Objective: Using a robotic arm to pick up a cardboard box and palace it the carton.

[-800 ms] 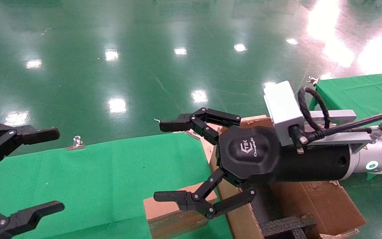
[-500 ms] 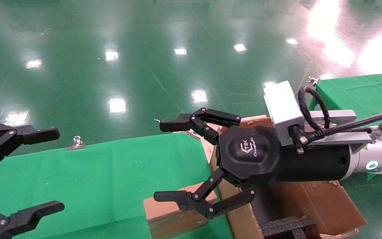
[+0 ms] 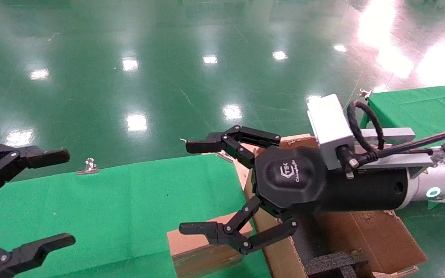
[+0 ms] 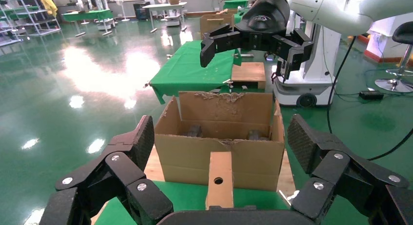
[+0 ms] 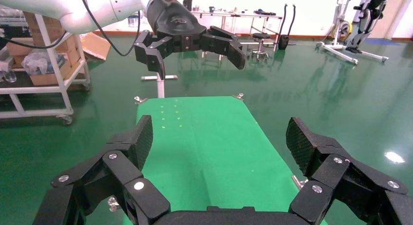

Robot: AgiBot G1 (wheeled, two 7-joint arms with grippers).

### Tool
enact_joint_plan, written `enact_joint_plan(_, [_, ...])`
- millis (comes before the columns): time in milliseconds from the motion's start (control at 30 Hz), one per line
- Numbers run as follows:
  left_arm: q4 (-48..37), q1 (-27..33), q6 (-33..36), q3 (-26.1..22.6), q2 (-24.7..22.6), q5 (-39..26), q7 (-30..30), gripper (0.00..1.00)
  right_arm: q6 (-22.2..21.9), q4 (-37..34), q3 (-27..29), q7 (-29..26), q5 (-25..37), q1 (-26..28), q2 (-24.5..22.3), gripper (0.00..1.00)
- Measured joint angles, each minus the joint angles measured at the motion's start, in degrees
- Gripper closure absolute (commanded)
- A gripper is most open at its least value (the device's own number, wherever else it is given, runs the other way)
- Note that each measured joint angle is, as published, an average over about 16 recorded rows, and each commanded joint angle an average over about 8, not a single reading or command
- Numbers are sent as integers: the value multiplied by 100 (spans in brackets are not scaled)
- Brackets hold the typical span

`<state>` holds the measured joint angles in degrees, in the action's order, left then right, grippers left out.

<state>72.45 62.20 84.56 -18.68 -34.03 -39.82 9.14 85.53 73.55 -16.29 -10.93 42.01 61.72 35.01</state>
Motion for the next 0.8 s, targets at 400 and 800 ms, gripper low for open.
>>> enact_joint_plan(400, [-1, 1, 0, -1, 0, 0, -1, 100, -2, -148, -397, -126, 800, 398, 188, 0])
enact_joint_plan(800, [-1, 1, 0, -2, 0, 1, -1, 100, 207, -886, -1379, -162, 2607, 1455, 970, 0])
